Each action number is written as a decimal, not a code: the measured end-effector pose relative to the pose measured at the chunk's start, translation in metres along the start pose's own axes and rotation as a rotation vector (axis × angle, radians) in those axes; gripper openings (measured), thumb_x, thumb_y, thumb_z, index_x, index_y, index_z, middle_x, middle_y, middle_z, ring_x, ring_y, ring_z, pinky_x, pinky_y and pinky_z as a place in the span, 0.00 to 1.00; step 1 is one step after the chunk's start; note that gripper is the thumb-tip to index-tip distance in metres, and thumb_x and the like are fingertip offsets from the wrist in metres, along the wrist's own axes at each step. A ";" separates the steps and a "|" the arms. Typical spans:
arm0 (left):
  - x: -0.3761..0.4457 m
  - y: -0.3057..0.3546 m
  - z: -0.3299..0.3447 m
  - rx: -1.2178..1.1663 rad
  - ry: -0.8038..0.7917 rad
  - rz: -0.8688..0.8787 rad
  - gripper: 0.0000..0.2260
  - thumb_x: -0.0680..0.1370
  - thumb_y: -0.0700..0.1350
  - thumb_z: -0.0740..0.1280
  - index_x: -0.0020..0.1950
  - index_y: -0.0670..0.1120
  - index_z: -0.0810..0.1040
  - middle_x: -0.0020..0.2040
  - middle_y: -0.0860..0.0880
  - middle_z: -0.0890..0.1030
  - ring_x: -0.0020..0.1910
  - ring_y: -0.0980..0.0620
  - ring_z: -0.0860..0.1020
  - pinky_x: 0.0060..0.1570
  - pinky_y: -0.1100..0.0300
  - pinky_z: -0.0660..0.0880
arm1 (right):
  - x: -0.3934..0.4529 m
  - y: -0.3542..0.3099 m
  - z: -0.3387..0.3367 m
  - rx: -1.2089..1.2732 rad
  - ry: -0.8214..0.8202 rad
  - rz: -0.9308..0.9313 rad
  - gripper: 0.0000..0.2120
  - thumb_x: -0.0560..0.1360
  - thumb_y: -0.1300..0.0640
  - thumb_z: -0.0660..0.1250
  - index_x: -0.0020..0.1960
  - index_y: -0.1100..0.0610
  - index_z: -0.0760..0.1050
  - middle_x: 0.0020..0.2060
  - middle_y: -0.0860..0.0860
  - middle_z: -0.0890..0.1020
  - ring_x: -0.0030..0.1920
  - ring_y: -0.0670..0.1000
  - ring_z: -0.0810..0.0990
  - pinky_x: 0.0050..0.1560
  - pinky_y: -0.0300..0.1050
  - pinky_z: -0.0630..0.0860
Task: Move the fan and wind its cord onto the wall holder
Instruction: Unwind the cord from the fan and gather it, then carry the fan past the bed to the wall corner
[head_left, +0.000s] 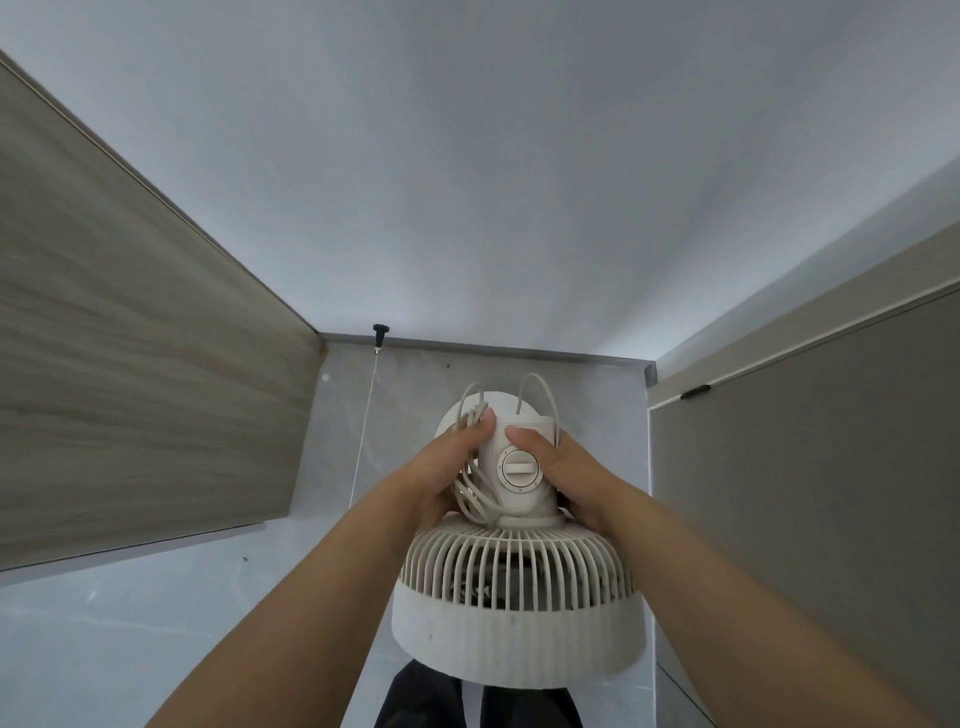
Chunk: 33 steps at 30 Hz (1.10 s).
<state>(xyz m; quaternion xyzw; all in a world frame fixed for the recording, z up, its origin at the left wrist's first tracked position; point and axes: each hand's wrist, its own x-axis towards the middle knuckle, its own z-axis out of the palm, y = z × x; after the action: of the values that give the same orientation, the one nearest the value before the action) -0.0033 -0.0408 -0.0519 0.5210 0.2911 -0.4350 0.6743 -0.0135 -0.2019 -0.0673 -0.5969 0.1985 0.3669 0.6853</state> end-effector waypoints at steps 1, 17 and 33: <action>-0.003 -0.002 -0.001 -0.006 0.002 0.003 0.21 0.78 0.59 0.63 0.63 0.47 0.78 0.56 0.42 0.84 0.54 0.42 0.83 0.57 0.47 0.78 | -0.004 0.000 0.002 -0.012 -0.006 -0.003 0.16 0.76 0.49 0.66 0.61 0.53 0.78 0.54 0.57 0.85 0.56 0.58 0.83 0.62 0.58 0.76; -0.089 -0.004 -0.026 -0.058 -0.019 0.058 0.26 0.78 0.62 0.61 0.65 0.43 0.76 0.55 0.40 0.85 0.53 0.41 0.84 0.53 0.48 0.80 | -0.066 -0.042 0.066 -0.150 -0.066 -0.027 0.15 0.76 0.45 0.66 0.57 0.52 0.80 0.50 0.54 0.87 0.52 0.54 0.85 0.56 0.50 0.80; -0.258 -0.092 -0.136 -0.503 0.255 0.255 0.26 0.77 0.61 0.63 0.63 0.41 0.77 0.55 0.39 0.84 0.54 0.39 0.83 0.55 0.45 0.79 | -0.129 -0.043 0.265 -0.595 -0.341 0.019 0.14 0.76 0.45 0.66 0.54 0.52 0.81 0.47 0.53 0.87 0.49 0.53 0.86 0.53 0.49 0.81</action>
<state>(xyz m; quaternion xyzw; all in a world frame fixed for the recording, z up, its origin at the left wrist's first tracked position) -0.1934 0.1550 0.0856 0.4203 0.4042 -0.1924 0.7893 -0.1097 0.0187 0.1082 -0.6986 -0.0291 0.5099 0.5011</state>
